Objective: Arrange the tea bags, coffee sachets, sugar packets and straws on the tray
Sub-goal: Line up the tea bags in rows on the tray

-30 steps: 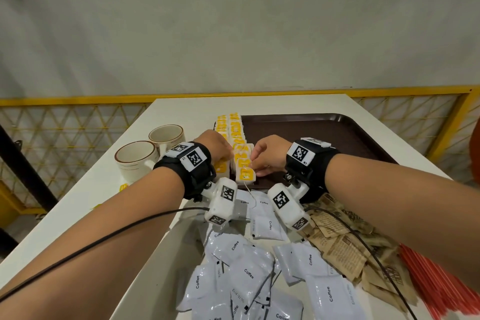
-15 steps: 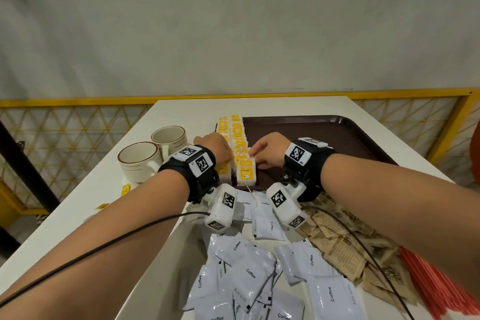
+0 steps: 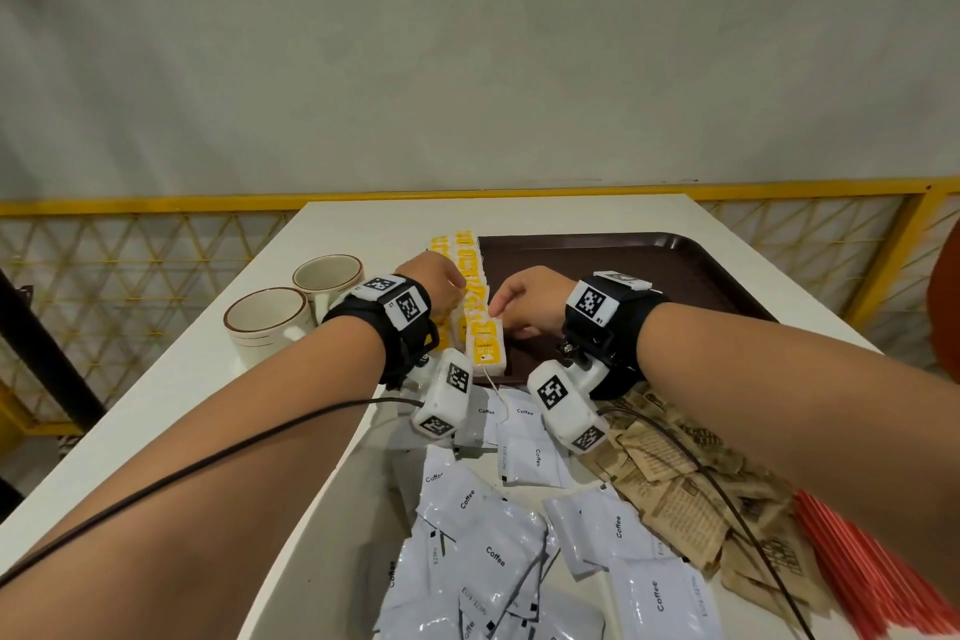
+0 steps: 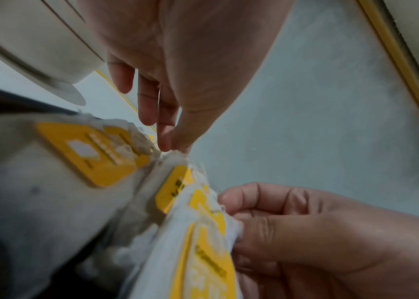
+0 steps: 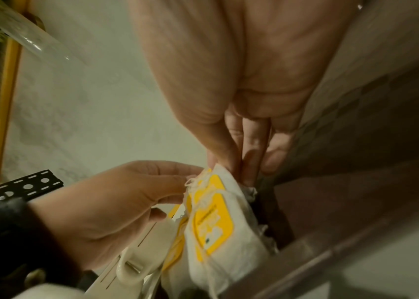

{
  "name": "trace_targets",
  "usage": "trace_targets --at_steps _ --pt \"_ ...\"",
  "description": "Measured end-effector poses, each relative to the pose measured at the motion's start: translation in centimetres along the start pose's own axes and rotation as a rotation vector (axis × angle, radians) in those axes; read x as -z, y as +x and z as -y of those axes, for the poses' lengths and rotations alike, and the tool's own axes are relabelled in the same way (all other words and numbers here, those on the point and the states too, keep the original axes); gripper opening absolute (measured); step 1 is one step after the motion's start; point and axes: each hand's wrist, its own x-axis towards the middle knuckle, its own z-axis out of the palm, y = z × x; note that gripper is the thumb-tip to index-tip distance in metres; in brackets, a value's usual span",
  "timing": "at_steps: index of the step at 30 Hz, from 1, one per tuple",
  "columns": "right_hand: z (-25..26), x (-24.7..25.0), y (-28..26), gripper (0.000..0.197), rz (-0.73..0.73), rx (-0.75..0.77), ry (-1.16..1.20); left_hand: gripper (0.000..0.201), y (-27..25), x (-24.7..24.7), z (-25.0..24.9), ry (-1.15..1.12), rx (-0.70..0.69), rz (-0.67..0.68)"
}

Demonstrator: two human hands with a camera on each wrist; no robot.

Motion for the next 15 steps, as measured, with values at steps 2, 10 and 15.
trace_targets --at_steps 2,10,15 --pt "0.0 -0.1 0.2 0.024 0.018 0.010 -0.008 0.029 0.2 0.0 -0.4 -0.019 -0.013 -0.011" --pt "-0.4 0.1 0.5 0.023 0.000 0.017 0.053 0.015 0.5 0.7 -1.2 0.031 -0.124 0.104" --pt "-0.6 0.0 0.9 0.019 -0.106 -0.007 0.085 0.009 -0.1 1.2 -1.2 -0.034 -0.159 0.118"
